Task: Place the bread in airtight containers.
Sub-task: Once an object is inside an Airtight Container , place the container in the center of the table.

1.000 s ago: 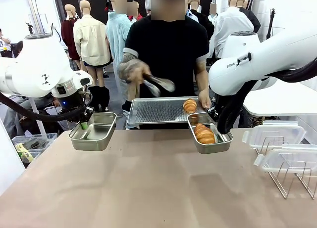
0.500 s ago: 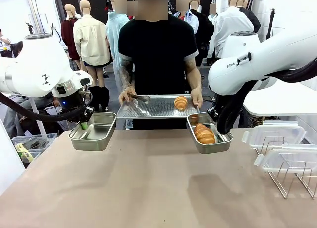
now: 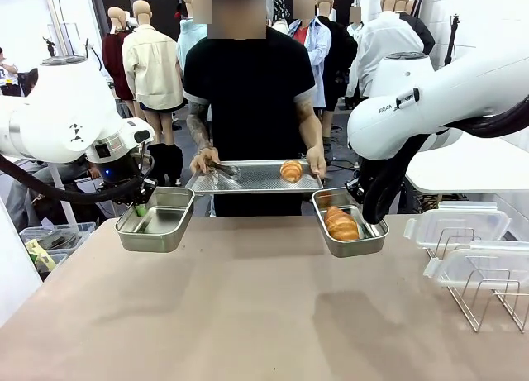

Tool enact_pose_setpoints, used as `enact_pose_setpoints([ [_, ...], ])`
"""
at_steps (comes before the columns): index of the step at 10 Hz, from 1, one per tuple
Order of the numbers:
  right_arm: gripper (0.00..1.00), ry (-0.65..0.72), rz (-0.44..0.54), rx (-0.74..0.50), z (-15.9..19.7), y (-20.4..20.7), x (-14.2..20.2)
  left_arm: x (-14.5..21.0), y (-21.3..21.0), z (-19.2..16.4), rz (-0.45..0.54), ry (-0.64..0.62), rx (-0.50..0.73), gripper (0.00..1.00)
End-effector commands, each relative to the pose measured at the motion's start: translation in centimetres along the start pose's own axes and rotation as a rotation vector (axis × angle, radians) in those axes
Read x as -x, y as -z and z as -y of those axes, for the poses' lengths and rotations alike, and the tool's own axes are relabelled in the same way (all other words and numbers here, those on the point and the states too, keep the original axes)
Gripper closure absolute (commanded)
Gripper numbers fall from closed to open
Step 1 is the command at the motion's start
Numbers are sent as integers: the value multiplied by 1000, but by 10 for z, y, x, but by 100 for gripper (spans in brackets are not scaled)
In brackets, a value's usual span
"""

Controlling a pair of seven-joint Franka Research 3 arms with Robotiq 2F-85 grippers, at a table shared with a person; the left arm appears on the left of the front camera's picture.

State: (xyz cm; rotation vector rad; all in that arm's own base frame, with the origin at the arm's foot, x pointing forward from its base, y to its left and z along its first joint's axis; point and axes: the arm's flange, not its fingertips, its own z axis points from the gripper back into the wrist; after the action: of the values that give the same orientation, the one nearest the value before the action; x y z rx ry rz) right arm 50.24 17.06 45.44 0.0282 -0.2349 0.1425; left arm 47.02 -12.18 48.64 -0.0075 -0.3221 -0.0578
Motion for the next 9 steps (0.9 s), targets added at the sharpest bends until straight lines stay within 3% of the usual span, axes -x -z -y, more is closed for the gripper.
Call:
enact_pose_setpoints([
  [1,100,-12,19,-16,0,0,0,0,-2,-1,24,4,-1,100],
  [9,100,-12,19,-16,0,0,0,0,-2,-1,24,4,-1,100],
])
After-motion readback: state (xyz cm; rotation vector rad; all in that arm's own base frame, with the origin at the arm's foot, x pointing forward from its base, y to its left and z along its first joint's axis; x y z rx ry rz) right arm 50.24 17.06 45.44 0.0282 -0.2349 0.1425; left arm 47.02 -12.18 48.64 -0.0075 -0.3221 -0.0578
